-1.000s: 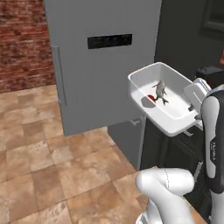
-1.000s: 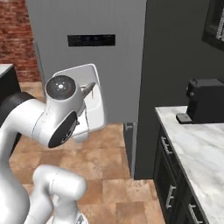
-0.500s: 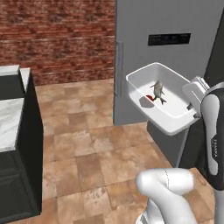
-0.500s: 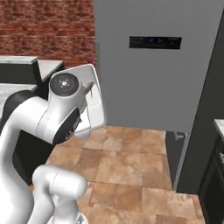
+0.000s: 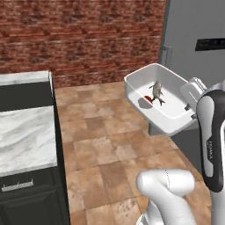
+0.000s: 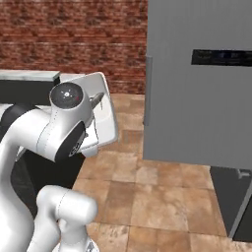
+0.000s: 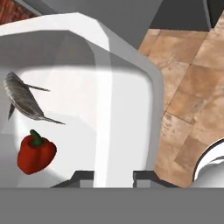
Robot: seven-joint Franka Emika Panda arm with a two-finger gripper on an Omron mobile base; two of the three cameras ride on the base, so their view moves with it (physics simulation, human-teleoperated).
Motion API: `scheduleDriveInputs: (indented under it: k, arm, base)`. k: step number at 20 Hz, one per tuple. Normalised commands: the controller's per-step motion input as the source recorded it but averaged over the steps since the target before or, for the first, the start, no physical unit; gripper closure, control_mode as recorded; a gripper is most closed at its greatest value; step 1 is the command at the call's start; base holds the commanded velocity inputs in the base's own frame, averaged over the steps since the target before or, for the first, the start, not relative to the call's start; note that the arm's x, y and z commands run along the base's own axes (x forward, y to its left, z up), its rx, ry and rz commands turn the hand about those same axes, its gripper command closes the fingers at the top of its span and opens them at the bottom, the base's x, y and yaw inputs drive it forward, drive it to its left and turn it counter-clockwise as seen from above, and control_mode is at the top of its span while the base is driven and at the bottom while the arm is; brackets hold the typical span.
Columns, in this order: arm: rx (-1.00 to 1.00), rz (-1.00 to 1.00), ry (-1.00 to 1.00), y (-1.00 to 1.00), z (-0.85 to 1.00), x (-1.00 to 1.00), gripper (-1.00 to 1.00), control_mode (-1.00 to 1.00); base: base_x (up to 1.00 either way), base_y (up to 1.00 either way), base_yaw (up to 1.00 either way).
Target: Place the tupperware on the top shelf of the fridge. Make space for the tupperware among the existing items by rearranging them on the shelves if needed. Close the fridge door when finished.
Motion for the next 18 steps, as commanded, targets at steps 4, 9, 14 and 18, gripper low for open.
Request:
scheduleDriveInputs:
  k: [4,9,14,18]
  arm:
    - [0.0,0.0,0.0,0.0,0.0,0.0,1.0,1.0]
    - [0.0,0.0,0.0,0.0,0.0,0.0,1.0,1.0]
    - [0.0,0.0,0.0,0.0,0.0,0.0,1.0,1.0]
    - [0.0,0.0,0.0,0.0,0.0,0.0,1.0,1.0]
  base:
    - [0.67,0.37,-0.2]
    - [0.66,0.54,-0.22]
    - [0.73,0.78,-0.12]
    - [0.91,0.35,-0.01]
